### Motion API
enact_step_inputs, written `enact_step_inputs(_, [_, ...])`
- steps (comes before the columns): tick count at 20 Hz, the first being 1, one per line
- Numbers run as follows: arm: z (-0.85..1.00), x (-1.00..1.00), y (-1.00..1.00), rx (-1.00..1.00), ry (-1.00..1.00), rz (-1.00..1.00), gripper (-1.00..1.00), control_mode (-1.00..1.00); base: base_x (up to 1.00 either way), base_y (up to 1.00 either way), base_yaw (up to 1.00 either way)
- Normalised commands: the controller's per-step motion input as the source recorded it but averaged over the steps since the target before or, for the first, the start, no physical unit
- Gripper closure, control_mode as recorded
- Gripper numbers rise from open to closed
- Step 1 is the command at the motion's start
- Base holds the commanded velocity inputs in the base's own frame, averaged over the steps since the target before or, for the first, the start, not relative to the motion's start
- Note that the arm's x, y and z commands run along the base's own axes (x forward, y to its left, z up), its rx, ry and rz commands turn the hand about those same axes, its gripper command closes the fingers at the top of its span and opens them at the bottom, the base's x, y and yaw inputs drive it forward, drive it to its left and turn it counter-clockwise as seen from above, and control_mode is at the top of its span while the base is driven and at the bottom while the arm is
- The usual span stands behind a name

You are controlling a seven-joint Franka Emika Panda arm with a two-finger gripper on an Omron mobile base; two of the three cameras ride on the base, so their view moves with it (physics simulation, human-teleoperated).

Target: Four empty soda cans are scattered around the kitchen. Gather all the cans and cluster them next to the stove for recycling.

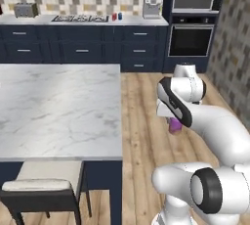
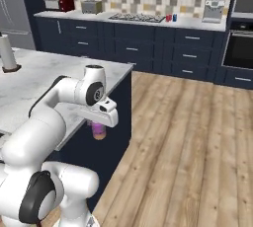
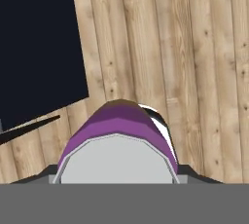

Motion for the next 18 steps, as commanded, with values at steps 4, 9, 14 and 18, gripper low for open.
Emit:
enact_step_inputs(4, [0.00, 0.00, 0.00, 0.00, 0.00, 0.00, 1.00, 1.00, 0.46, -0.50, 0.00])
enact_step_inputs(9, [0.00, 0.00, 0.00, 0.00, 0.00, 0.00, 1.00, 1.00, 0.46, -0.50, 0.00])
enact_step_inputs(14, [0.00, 0.00, 0.00, 0.00, 0.00, 0.00, 1.00, 1.00, 0.48, -0.49, 0.00])
enact_step_inputs(18, [0.00, 0.00, 0.00, 0.00, 0.00, 0.00, 1.00, 1.00, 0.52, -0.48, 0.00])
